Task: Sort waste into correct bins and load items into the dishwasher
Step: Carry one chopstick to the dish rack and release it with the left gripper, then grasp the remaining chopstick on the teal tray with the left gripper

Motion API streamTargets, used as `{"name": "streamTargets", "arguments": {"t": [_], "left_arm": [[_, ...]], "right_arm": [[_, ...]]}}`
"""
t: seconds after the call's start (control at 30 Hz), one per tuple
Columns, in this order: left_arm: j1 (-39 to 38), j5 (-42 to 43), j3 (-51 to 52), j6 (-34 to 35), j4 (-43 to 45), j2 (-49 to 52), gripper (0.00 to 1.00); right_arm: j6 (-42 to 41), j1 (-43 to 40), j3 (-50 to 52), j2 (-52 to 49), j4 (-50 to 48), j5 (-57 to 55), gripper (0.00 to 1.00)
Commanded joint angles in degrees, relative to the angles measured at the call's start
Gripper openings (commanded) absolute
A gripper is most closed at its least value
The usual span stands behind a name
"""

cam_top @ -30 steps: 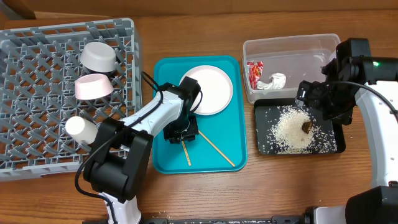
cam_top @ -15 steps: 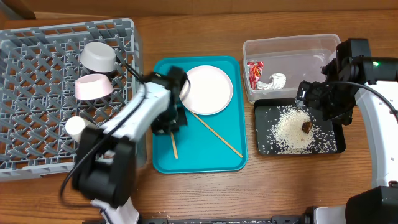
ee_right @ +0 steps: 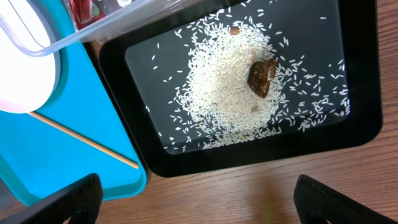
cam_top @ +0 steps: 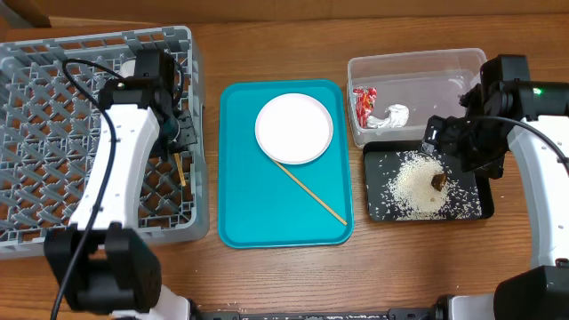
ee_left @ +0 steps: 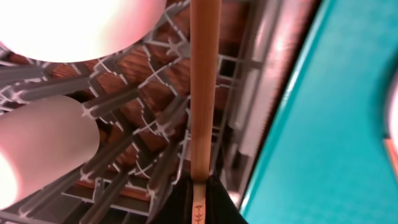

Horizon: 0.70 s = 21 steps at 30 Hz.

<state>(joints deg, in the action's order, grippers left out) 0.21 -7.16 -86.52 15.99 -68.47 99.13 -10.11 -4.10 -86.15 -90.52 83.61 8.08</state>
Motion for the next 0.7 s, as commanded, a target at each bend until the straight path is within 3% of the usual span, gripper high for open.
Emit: {"name": "streamTargets", "arguments": {"t": [0.0,0.13,0.27,0.47,0.67], "left_arm": [[0.4,-0.3,0.1,-1.9,-0.1,1.7,0.15],[0.4,3.8,-2.4,-1.6,-2.3,0.8,0.25],[-0.8,11.9,-4.6,1.9,-4.7,0.3,0.45],[-10.2,16.2,-1.7,13.3,-4.5,0.5,0.45],[-25.0,11.0,6.3,25.4,8.0,0.6,0.48]], "right_arm": [[-0.2,-0.2,-1.3,0.9,-0.1,-0.3,1.0],[-0.2,-0.2,-1.3,0.9,-0.2,-0.3,1.0],[-0.2,-0.2,-1.3,0.9,-0.2,-0.3,1.0],[-0.2,-0.2,-1.3,0.9,-0.4,-0.3,1.0],[-0.2,-0.2,-1.3,0.9,-0.5,-0.3,1.0]]}}
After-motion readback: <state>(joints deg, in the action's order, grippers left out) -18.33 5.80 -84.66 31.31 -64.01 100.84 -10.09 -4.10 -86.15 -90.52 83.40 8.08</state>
